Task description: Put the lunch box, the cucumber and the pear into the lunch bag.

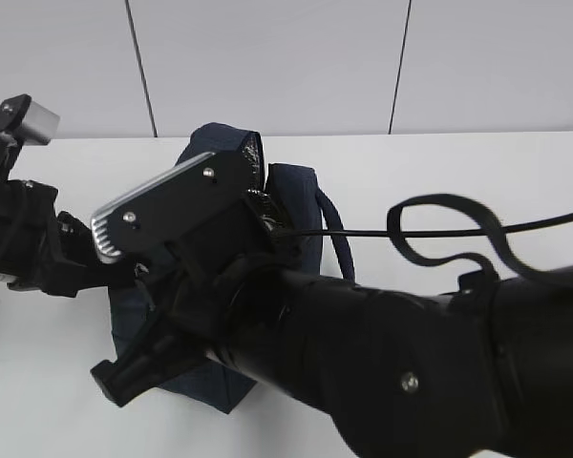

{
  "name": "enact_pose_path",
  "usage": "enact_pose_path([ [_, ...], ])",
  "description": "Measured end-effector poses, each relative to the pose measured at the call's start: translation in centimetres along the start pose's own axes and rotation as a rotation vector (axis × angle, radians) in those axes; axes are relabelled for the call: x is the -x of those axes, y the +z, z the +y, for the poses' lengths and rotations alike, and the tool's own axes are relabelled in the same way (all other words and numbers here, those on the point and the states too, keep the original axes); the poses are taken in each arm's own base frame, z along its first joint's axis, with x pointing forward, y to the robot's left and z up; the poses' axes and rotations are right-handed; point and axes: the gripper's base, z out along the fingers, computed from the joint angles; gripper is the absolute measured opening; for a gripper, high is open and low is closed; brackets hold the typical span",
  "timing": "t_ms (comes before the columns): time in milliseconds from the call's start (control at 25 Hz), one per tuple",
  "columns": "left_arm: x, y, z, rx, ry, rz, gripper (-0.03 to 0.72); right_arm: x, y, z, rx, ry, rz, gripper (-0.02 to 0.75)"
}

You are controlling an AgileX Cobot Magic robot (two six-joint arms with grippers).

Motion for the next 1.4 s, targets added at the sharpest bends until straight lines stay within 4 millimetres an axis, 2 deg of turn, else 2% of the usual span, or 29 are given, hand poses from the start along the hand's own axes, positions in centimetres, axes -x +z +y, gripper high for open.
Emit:
enact_pose_path([
  [280,0.3,-0.7,-0.7,-0.008,0.025,-0.021,0.003,1.7,0.1,-0.8,-0.046,-0.049,-0.030,0.000],
  [480,0.5,-1.4,-1.4,-0.012,0.059,-0.035,0.019,2.1,0.1,-1.0,-0.057,-0.029,-0.033,0.000],
  [600,0.4,-1.5,-1.7,-0.040,0.065,-0.025,0.118,2.0,0.1,-1.0,-0.055,-0.021,-0.026,0.000],
  [720,0.4,-1.5,-1.7,-0.042,0.070,-0.018,0.301,2.1,0.0,-1.1,-0.053,-0.020,-0.023,0.000],
  [840,0.2,-1.5,-2.2,-0.094,0.076,-0.002,0.385,2.1,0.0,-1.0,-0.048,-0.016,-0.017,0.000],
  [1400,-1.0,-1.6,-2.3,-0.109,0.072,0.138,0.407,1.8,-0.2,-0.5,0.011,0.003,0.035,0.000],
])
